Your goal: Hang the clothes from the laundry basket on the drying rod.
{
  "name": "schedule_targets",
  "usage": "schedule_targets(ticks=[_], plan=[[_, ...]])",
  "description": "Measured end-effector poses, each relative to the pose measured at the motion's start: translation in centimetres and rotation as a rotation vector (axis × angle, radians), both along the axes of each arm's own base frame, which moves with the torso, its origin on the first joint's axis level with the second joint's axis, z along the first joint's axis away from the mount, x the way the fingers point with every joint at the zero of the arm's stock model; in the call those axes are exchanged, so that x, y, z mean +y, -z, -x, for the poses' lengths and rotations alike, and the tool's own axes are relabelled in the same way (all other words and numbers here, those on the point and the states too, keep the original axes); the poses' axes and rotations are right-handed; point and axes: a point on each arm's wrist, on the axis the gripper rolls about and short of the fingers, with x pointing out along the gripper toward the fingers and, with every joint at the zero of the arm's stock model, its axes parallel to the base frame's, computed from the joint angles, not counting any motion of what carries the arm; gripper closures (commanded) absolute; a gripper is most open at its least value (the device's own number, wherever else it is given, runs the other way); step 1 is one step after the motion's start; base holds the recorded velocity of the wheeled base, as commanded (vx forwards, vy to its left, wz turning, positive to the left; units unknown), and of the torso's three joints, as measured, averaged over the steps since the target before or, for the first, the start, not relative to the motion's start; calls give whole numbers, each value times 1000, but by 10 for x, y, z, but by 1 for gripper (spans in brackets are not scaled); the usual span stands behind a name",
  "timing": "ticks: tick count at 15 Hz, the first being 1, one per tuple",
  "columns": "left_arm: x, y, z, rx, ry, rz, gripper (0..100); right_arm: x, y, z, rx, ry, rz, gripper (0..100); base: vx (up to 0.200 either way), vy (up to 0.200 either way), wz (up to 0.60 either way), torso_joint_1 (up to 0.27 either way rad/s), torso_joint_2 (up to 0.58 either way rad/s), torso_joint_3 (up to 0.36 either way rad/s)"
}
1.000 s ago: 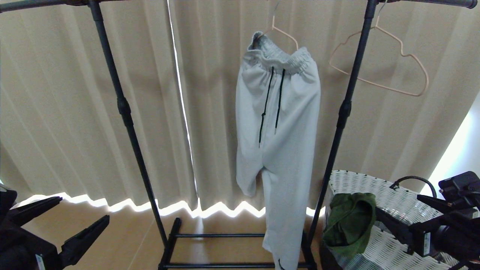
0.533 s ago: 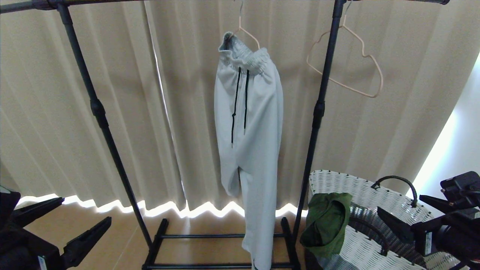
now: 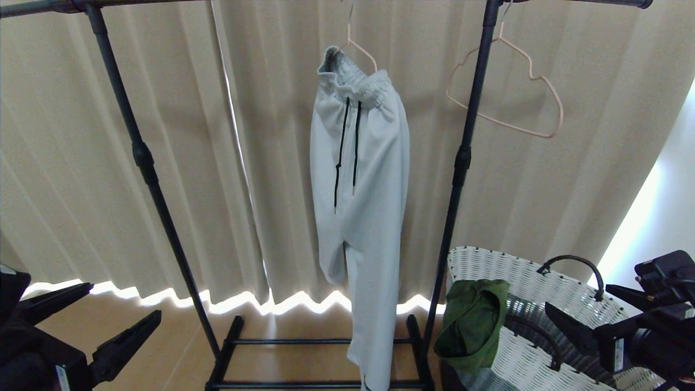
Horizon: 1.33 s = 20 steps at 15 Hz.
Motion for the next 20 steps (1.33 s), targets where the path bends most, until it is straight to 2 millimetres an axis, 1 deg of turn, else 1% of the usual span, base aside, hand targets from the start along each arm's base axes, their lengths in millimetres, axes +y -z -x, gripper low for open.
schedule_targets(ticks=[6, 13, 16, 18, 20], plan=[[0, 1, -1, 7, 0, -2, 0, 0, 1, 1, 5, 1, 2, 0, 200, 0, 0, 1, 4, 0], [0, 2, 0, 10, 0, -3, 0, 0, 3, 1, 14, 1, 5, 0, 0, 0, 0, 0, 0, 0], [0, 0, -1, 4, -2, 0, 0, 0, 6, 2, 33, -7, 16, 0, 0, 0, 0, 0, 0, 0], [0, 0, -1, 2, -2, 1, 0, 0, 13, -3, 70, -24, 83, 0, 0, 0, 0, 0, 0, 0], [0, 0, -1, 3, -2, 2, 0, -3, 23, -14, 129, -48, 214, 0, 0, 0, 0, 0, 0, 0]])
